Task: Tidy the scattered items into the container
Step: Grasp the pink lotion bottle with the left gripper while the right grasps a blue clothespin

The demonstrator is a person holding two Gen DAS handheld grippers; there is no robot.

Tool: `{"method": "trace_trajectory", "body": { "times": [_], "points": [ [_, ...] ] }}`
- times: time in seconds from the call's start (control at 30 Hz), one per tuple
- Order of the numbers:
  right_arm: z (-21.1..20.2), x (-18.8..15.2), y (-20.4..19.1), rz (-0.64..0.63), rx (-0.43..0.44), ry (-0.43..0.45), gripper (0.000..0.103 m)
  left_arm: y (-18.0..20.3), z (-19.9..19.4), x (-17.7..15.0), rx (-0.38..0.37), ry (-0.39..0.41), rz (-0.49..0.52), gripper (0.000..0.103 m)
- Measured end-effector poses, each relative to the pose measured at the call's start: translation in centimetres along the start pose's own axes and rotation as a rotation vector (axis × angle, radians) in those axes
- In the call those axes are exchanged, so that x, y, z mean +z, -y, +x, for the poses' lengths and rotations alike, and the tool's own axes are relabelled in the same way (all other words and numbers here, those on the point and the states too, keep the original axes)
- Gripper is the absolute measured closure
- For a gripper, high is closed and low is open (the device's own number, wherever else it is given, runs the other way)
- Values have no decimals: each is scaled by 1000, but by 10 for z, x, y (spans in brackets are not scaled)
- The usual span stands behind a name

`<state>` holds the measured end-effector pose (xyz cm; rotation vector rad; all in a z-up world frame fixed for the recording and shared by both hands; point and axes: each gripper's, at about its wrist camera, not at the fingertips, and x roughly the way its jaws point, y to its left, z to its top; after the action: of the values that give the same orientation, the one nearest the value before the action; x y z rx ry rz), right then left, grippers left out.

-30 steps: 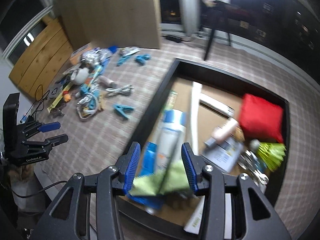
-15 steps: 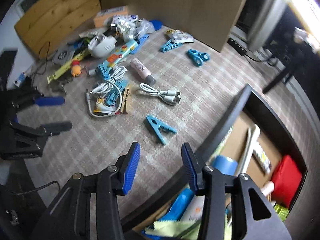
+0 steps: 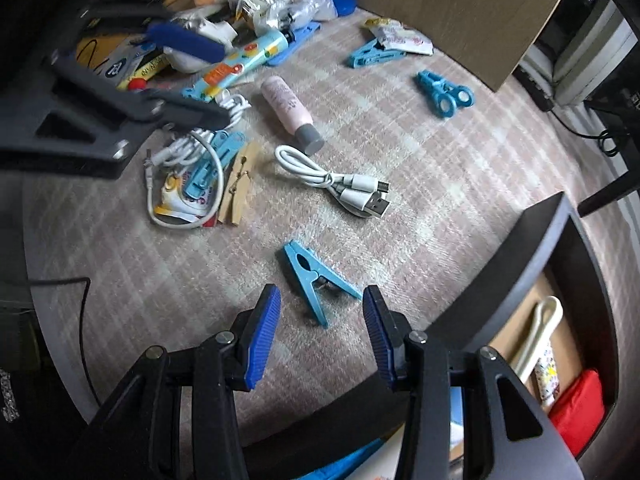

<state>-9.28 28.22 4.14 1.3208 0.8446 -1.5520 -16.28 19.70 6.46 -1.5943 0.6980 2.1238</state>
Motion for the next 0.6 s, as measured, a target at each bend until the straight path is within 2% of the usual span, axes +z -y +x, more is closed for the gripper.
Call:
{"method": "trace_trajectory", "body": {
  "times": [0.37, 0.47, 0.6],
  "points": [
    [16, 8, 8, -31, -4, -30, 61, 6, 35, 23, -78, -68, 144, 52],
    [17, 11, 5, -53, -12, -27, 61, 5, 41, 26, -97, -75, 124, 51],
    [17, 16, 8, -36, -8, -24, 61, 1, 40, 28, -138, -63, 62, 63]
  ]
}}
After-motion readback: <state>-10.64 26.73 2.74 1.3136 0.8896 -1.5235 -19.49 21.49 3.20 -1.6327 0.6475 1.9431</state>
